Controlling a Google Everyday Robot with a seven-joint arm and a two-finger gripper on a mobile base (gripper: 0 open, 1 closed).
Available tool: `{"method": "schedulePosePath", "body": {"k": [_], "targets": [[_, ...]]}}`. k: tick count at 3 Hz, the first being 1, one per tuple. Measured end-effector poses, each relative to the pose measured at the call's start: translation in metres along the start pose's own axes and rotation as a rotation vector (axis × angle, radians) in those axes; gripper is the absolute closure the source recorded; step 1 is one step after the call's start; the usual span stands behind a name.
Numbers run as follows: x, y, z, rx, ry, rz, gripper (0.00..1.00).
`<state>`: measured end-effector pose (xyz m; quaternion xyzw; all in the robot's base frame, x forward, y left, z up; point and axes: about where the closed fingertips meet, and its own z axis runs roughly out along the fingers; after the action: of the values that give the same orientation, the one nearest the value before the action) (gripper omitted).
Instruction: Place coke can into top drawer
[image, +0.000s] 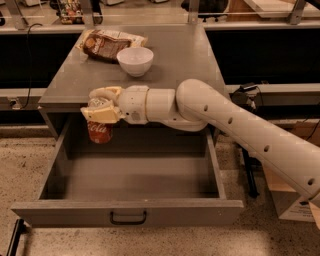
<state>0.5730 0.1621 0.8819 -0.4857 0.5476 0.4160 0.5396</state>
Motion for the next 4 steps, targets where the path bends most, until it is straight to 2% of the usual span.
{"method": "schedulePosePath", "body": {"k": [1,2,3,4], "targets": [[0.042,0.004,-0.007,-0.032,0.177,-0.012,1.0],[0.09,0.003,-0.031,-0.052,0.254,-0.007,1.0],[0.125,0.005,-0.049,-0.054,0.222,-0.002,1.0],[0.148,0.007,-0.062,-0.076,0.161,-0.009,0.98]]}}
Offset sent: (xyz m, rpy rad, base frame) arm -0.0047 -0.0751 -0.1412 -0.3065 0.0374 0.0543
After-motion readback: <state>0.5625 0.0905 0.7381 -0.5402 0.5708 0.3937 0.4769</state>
